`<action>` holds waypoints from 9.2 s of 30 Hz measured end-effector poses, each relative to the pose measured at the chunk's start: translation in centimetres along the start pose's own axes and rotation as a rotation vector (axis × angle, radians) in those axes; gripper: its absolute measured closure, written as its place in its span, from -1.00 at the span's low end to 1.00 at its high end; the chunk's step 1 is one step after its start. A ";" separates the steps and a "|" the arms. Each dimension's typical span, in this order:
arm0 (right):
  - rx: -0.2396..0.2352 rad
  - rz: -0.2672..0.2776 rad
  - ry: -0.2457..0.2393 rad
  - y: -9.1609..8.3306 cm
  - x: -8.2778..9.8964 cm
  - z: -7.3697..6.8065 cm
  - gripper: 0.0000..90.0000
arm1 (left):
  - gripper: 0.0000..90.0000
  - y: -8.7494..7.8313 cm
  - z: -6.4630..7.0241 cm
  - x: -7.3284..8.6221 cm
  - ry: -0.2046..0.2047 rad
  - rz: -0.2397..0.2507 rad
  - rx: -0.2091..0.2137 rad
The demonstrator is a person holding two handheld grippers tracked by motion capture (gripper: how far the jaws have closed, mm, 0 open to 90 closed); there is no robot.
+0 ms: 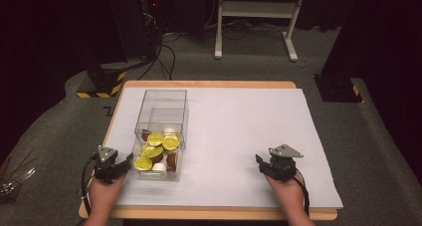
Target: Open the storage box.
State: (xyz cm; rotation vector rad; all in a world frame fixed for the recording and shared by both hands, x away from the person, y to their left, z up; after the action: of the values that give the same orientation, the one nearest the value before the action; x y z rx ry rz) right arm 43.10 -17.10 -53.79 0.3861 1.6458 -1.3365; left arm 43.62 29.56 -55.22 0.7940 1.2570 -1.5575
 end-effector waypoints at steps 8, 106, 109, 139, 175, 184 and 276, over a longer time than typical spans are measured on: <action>-0.022 0.013 -0.010 0.1 -1.0 -1.6 -0.07 | -0.13 0.0 -0.1 0.1 0.011 -0.013 0.000; -0.411 0.133 -0.130 2.0 -12.2 -19.4 -0.02 | -0.13 -0.4 0.3 -0.2 -0.031 0.003 0.051; -0.424 0.126 -0.140 2.1 -12.4 -20.3 -0.02 | -0.13 -0.4 0.3 -0.3 -0.041 0.010 0.055; -0.499 0.089 -0.202 3.8 -13.6 -26.3 -0.17 | -0.13 -0.5 0.4 -0.3 -0.045 0.009 0.061; -0.486 -0.060 -0.301 7.5 -12.1 -30.4 -0.18 | -0.14 -0.7 0.2 -0.4 -0.050 0.013 0.067; -0.474 -0.072 -0.326 7.6 -11.9 -30.6 -0.22 | -0.14 -0.6 0.2 -0.4 -0.055 0.013 0.066; -0.322 0.192 -0.189 1.4 -14.8 -18.3 -0.17 | -0.14 -0.8 0.2 -0.5 -0.057 0.021 0.069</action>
State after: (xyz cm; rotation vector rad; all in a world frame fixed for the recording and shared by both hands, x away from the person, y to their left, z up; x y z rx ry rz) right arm 43.05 4.05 -43.39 0.2118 1.5873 -0.9177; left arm 43.06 29.47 -54.48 0.7991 1.1559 -1.6025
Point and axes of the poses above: each handheld gripper's, and its own axes: y roughly forward along the jaws, x roughly out of its underside, z roughly to its right, the point moved 10 cm from there along y, roughly forward along the jaws, and after that the axes turned 2 degrees about z, right-handed, at the moved point
